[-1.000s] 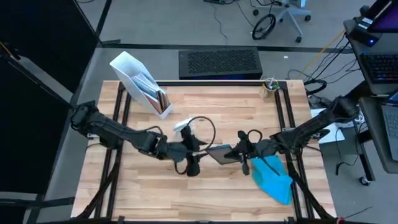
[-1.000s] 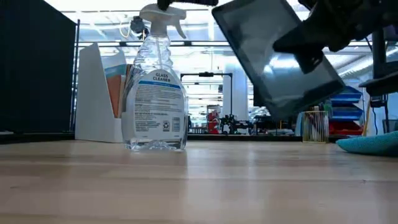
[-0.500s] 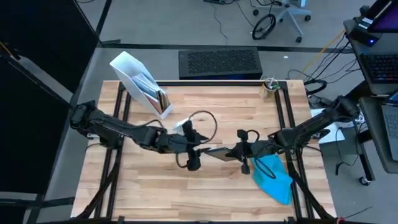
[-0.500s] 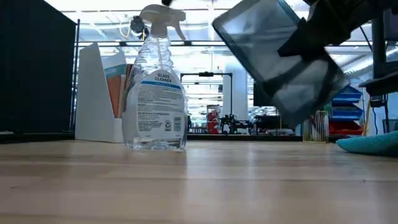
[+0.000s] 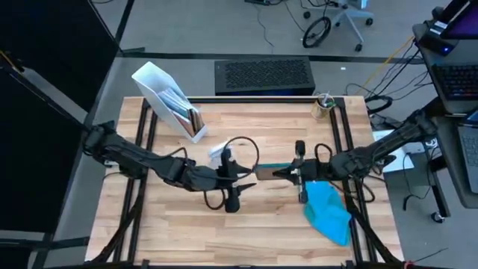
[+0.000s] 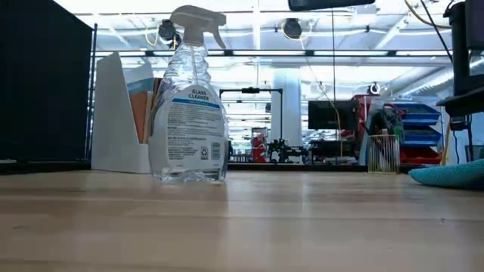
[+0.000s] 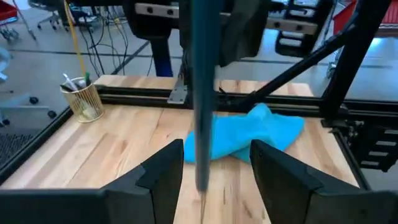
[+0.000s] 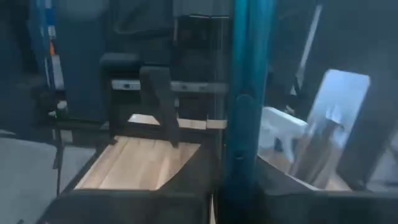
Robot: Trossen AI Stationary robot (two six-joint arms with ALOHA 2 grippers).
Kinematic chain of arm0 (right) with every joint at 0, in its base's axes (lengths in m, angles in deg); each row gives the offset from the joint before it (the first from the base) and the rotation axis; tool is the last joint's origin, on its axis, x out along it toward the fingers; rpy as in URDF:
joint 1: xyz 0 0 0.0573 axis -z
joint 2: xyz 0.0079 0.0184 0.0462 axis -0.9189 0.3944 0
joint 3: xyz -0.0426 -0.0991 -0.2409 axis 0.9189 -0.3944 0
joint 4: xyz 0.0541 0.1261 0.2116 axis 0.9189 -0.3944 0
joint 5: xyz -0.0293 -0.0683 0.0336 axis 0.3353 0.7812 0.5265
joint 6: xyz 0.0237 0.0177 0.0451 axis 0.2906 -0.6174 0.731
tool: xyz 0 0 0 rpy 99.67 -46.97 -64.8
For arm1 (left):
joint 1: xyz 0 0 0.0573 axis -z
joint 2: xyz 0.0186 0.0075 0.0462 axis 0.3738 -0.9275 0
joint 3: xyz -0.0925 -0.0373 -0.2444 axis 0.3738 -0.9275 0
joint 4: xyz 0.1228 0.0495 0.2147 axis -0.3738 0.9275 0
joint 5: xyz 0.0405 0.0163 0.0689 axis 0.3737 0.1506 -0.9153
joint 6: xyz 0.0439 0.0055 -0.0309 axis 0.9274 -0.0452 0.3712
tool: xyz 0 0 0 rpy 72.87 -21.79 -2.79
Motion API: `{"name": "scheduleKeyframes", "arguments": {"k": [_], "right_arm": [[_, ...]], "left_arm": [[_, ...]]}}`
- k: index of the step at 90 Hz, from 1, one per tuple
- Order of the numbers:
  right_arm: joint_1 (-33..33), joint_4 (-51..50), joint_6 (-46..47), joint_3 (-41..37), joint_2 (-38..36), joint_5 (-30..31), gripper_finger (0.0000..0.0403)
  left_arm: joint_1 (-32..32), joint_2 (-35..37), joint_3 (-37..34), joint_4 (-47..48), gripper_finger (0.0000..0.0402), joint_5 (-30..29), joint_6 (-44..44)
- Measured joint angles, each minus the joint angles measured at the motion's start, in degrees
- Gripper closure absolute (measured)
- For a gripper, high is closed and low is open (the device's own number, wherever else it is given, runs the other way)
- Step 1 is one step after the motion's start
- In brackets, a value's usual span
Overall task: Apply microfiber cloth
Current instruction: Spray the back of the blue tablet with the spray bottle
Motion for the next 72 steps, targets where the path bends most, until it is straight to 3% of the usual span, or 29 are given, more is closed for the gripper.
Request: {"name": "scheduleKeyframes", "arguments": {"k": [32, 40, 54, 72], "right_arm": [[0.2, 10.0, -3.4, 0.0, 7.9, -1.5, 0.039], [0.1, 10.3, -3.7, 0.0, 8.7, -1.5, 0.0383], [0.2, 10.4, -4.3, 0.0, 8.6, -0.7, 0.035], [0.0, 2.7, 2.0, 0.0, 2.6, -0.6, 0.0278]], "left_arm": [[0.0, -1.6, 0.0, -6.8, 0.0235, 0.6, -0.1], [0.0, -1.6, 0.0, -6.4, 0.027, 1.0, 0.1], [0.0, -1.6, 0.0, -5.9, 0.0379, 1.2, 1.9], [0.2, -1.6, -0.1, -4.4, 0.0388, -1.1, 9.9]]}}
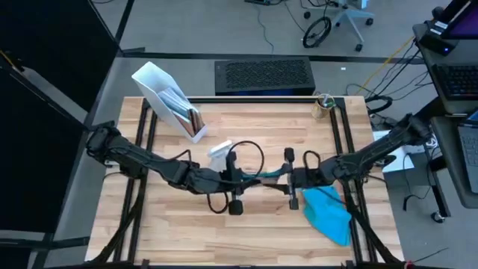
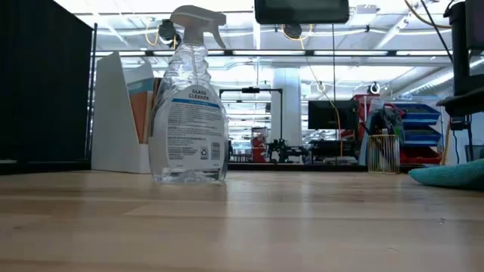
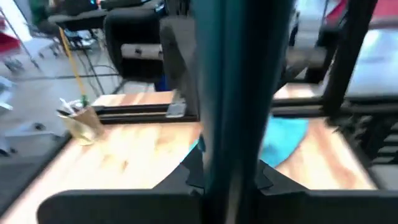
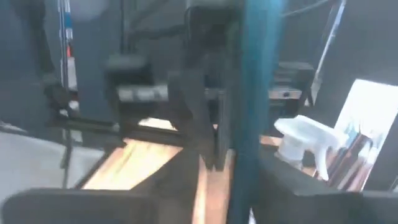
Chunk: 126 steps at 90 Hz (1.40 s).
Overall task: Apply microfiber cloth
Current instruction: Spray the back of the blue tablet with the spray bottle
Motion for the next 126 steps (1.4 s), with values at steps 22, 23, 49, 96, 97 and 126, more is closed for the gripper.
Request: {"name": "scheduleKeyframes", "arguments": {"k": [22, 23, 49, 96, 97, 126], "right_arm": [[-0.2, -23.6, 23.2, 0.0, -14.6, 0.3, 0.0182], [-0.2, -24.6, 24.4, 0.0, -15.0, 0.2, 0.0179], [1.8, -31.9, 53.9, 0.0, -21.5, -1.0, 0.0153], [6.4, -12.2, 63.6, 0.0, -8.3, -7.3, 0.0159], [6.6, -12.3, 63.8, 0.0, -8.1, -7.5, 0.0159], [8.4, -10.0, 63.2, -0.1, -5.2, -9.8, 0.0159]], "left_arm": [[0.4, 0.0, 0.0, 6.5, 0.0391, -8.3, 20.0], [0.4, 0.0, 0.0, 6.6, 0.0391, -8.3, 21.4], [0.4, 0.0, 0.0, 0.5, 0.0388, -10.7, 58.1], [-1.9, 0.1, 0.0, -3.9, 0.0383, -9.4, 81.2], [-1.9, 0.2, 0.0, -3.8, 0.0383, -9.5, 81.3], [-1.7, 0.3, -0.2, -3.0, 0.0382, -11.3, 82.1]]}}
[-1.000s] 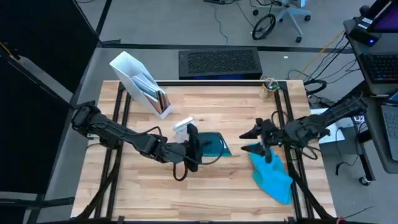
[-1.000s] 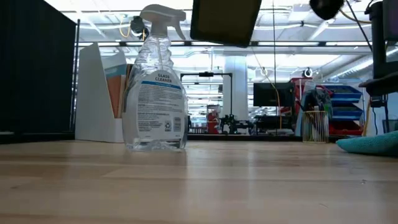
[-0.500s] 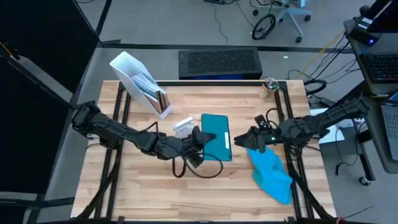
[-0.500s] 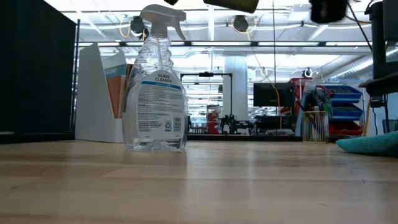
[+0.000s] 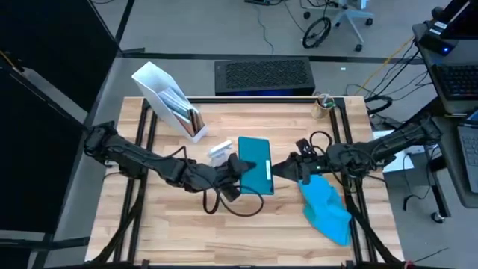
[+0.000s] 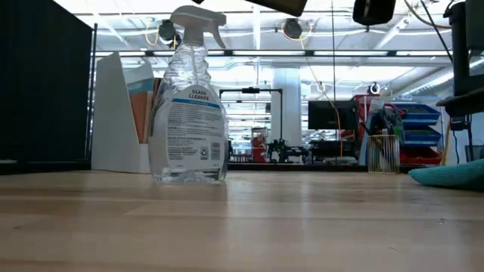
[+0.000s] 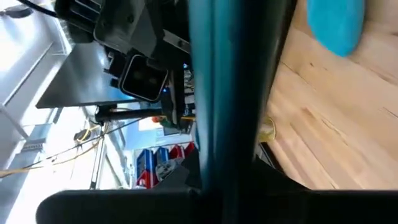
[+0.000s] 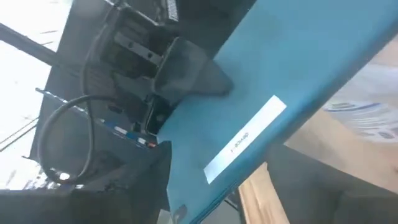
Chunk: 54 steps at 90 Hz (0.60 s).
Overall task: Apply microfiber cloth
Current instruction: Spray the back of the blue tablet with the spray bottle
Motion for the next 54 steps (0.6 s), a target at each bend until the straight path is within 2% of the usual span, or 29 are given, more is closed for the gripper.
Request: {"name": "scheduleKeyframes", "arguments": {"k": [22, 54], "right_arm": [[0.1, -3.4, 0.7, 0.1, -5.6, 1.6, 0.0159], [-0.3, -6.3, 1.3, 0.1, -5.3, 1.3, 0.0159]], "left_arm": [[0.4, -0.3, 0.4, -2.3, 0.0382, -1.9, 0.4], [0.4, -0.3, 0.4, -2.3, 0.0382, -3.1, 0.4]]}}
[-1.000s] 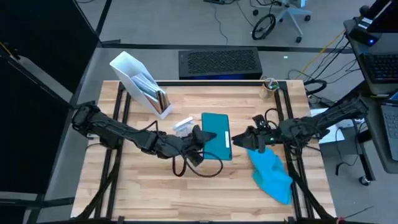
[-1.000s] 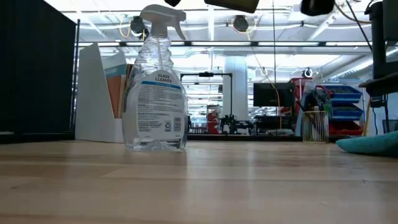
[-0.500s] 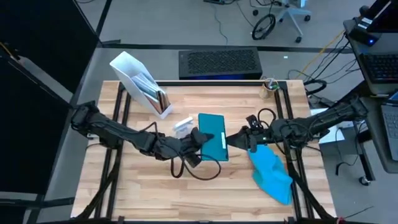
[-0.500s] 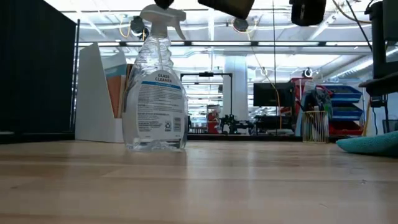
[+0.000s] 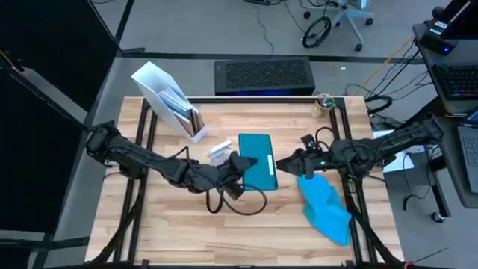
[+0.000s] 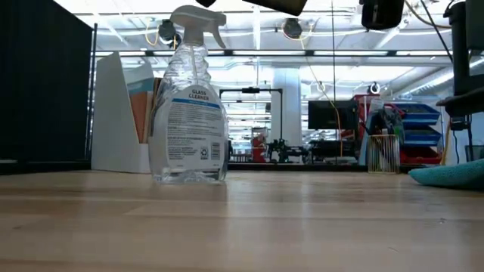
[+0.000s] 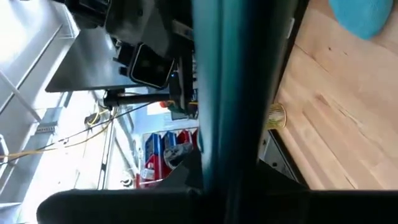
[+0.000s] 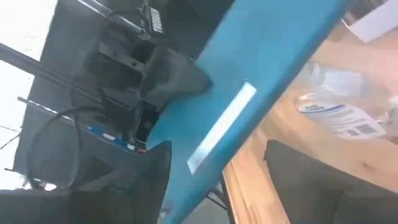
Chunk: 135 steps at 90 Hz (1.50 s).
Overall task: Apply microfiber cloth
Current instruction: Spray the back of the blue tablet with the spray bottle
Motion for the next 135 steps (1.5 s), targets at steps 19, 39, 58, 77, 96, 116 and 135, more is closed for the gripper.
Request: {"name": "scheduleKeyframes", "arguments": {"k": [19, 39, 58, 77, 96, 116, 135], "right_arm": [[0.0, 4.0, 0.9, 0.0, 4.8, -1.8, 0.0159], [0.1, 7.3, 1.0, 0.0, 5.5, -3.8, 0.0159], [1.0, 17.3, -4.4, -0.1, 7.4, -3.1, 0.0159], [1.5, 21.7, -4.8, -0.1, 13.4, -5.3, 0.0179], [1.6, 32.9, -6.1, -0.1, 19.0, -7.9, 0.0247], [1.8, 33.6, -6.5, -0.1, 19.3, -7.8, 0.0327], [2.0, 32.5, -5.9, 0.0, 18.4, -7.1, 0.0371]], "left_arm": [[0.1, 0.0, -0.1, -0.7, 0.0382, 2.3, 0.4], [0.0, 0.0, -0.2, -2.3, 0.0382, 2.1, 0.5], [0.0, -0.1, -0.1, -3.2, 0.0382, 3.9, 0.0], [0.0, -0.4, -0.1, -2.5, 0.0382, 5.8, 0.0], [0.0, -0.4, -0.1, -2.8, 0.0381, 7.0, 0.2], [0.2, -0.4, -0.1, -2.6, 0.038, 4.1, 0.8], [0.3, -0.4, -0.1, -3.0, 0.0353, -2.7, 6.0]]}}
